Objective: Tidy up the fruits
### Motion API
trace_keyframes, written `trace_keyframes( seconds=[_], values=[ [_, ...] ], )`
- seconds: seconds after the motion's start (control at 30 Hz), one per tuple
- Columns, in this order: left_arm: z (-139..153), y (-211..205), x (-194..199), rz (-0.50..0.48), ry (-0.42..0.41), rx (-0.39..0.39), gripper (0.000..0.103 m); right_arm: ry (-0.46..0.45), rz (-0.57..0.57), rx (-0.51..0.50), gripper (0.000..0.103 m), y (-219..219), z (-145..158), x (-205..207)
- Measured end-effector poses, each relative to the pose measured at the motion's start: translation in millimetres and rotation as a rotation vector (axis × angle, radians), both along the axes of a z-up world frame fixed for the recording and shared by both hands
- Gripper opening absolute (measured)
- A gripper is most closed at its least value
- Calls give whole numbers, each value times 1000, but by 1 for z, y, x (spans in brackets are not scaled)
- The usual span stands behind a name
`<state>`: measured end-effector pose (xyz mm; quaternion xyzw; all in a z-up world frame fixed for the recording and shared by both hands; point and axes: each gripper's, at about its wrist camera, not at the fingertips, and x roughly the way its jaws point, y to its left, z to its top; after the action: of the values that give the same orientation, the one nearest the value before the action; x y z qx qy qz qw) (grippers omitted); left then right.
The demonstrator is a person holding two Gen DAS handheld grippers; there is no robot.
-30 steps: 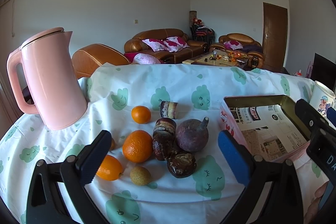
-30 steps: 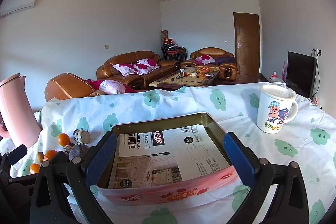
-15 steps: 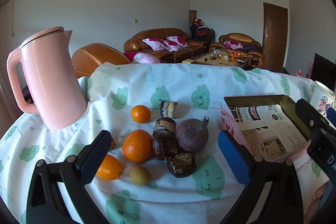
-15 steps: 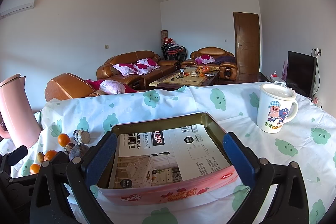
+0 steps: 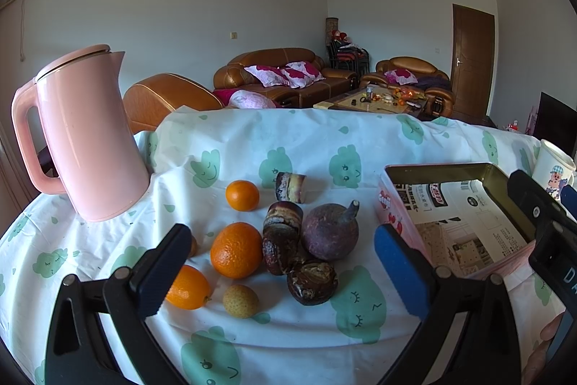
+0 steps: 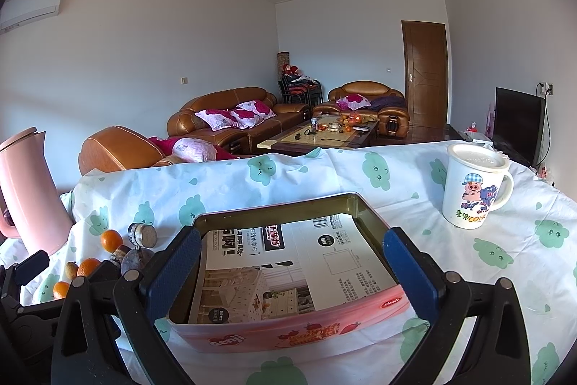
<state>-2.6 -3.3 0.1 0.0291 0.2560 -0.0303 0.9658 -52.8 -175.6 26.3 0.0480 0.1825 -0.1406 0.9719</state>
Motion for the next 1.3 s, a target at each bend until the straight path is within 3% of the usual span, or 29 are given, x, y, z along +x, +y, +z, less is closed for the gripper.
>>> trace_keyframes(
  seconds=[0.67, 0.87, 1.03, 1.1, 1.17, 1.23, 1.3],
  values=[
    [0, 8, -11, 21, 5, 6, 103, 3, 62, 26, 102, 9, 1, 1],
    [3, 60, -35, 118, 59, -34, 103, 22, 141, 14, 102, 19, 0, 2],
    [-1, 112, -63, 198, 87, -40, 103, 42, 282, 26, 102, 36, -3, 1],
    [-4, 127, -72, 217, 103, -31, 103, 62, 355, 25, 97, 46, -5, 1],
    [-7, 140, -81, 233, 116, -39, 103, 99, 444, 15, 75, 61, -9, 3],
    [-9, 147, -86, 229, 127, -68, 103, 158, 522, 4, 64, 77, -17, 7],
    [-10, 150, -85, 200, 136, -92, 103, 216, 582, -7, 61, 92, -24, 13]
  ],
)
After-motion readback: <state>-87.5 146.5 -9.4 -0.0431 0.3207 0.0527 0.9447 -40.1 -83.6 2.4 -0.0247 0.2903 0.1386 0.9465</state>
